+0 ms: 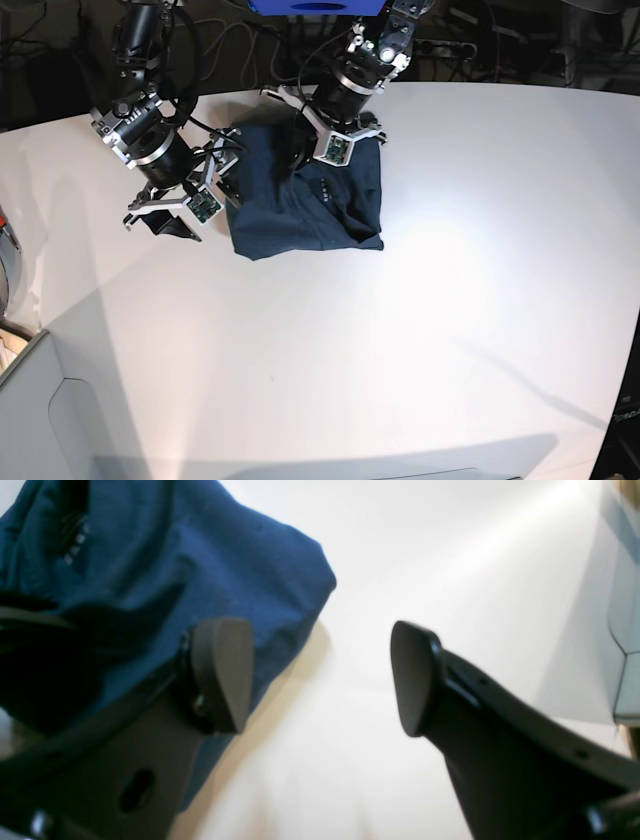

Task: Fold the T-shirt properly
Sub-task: 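Press the folded bundle with both grippers, then open and lift them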

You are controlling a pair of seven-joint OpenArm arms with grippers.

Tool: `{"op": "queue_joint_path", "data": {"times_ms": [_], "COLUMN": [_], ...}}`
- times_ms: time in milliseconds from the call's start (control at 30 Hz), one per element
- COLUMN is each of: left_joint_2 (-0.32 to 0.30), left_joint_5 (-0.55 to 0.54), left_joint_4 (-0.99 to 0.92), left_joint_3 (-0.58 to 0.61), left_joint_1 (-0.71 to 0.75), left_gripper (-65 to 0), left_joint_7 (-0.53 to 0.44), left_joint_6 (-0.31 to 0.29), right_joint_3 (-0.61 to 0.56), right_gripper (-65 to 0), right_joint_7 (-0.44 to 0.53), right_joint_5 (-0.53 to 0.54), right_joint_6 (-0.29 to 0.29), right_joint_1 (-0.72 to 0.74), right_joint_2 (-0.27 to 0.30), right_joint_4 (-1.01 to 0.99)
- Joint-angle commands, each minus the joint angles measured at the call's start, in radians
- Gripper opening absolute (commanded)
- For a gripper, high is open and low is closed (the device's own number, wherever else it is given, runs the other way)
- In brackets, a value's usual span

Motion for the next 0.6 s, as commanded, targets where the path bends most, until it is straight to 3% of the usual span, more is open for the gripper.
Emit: {"op": "queue_joint_path", "data": {"times_ms": [0, 233, 567], "left_joint_2": [0.007, 0.003, -0.103], "left_joint_5": [-0.005, 0.003, -0.003], "left_joint_4": [0.029, 0.117, 0.149], "left_joint_3": [0.001, -0.004, -0.047], "left_joint_1": [0.001, 0.057, 0.123], "left_gripper": [-65.0, -65.0, -65.0], "left_joint_7": [-0.024, -0.024, -0.024], "left_joint_6": [-0.005, -0.005, -0.005], "right_joint_3": [0.0, -0.002, -0.005], "right_gripper": [-23.6, -23.6, -23.7], "right_joint_7": [0.023, 0.023, 0.023], "right_joint_5": [0.012, 0.012, 0.012], "right_joint_6": [0.007, 0.007, 0.007], "right_joint_1": [0.005, 0.005, 0.004], "right_joint_2": [0.001, 0.001, 0.001], "right_joint_4": [0.015, 0.015, 0.014]}}
